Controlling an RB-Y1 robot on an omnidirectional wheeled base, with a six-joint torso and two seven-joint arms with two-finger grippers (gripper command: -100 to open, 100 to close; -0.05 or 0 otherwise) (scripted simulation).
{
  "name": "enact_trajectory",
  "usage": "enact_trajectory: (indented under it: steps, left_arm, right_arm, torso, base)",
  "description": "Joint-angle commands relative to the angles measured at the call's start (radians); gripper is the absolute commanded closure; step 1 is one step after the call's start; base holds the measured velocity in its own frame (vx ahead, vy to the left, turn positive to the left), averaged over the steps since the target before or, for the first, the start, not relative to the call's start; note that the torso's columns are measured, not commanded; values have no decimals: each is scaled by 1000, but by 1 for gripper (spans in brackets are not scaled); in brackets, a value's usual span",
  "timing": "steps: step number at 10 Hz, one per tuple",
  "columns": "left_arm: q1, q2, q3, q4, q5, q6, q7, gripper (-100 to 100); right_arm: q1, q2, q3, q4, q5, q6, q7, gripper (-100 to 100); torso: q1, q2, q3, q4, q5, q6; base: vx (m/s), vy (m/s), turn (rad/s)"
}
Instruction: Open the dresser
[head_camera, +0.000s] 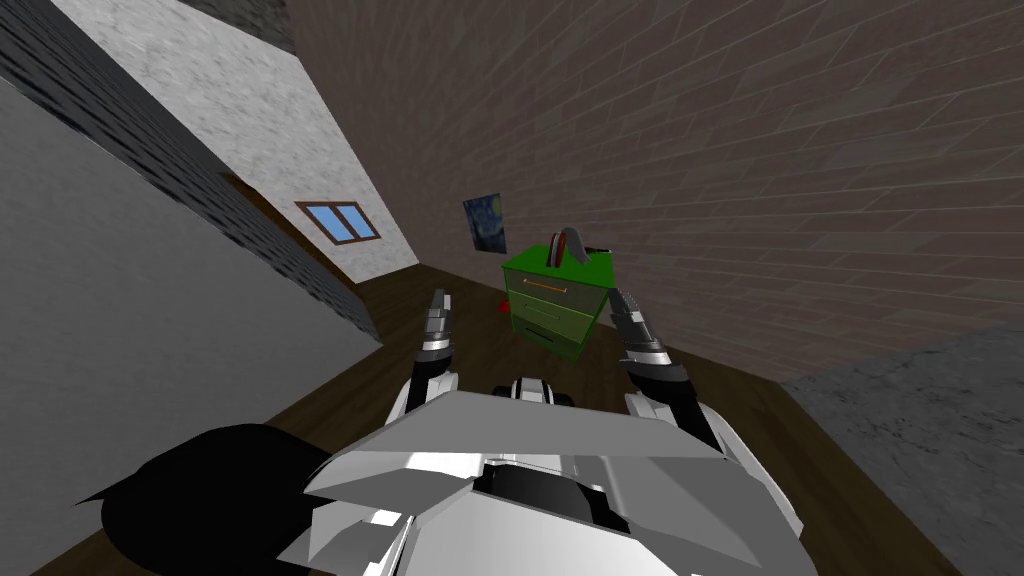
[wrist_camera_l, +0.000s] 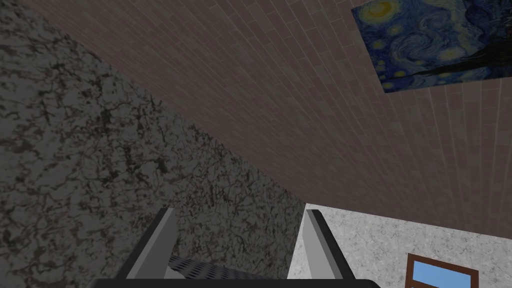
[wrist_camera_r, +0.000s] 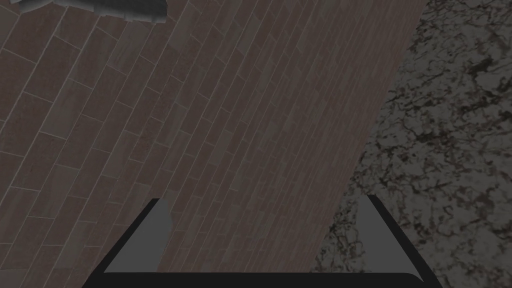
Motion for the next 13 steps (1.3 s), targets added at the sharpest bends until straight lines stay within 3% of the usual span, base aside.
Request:
enact_trajectory:
  steps: [1, 13]
  left_arm:
    - [0, 0, 0, 0, 0, 0, 0, 0]
    - [0, 0, 0, 0, 0, 0, 0, 0]
  right_arm:
    - [-2, -3, 2, 29, 17, -1, 77, -100]
    - [-9, -5, 8, 132, 74, 9, 410, -100]
  torso:
    - [-1, 2, 1, 0, 0, 0]
    - [1, 0, 0, 0, 0, 0]
  base:
    - [79, 48, -143]
    - [83, 45, -100]
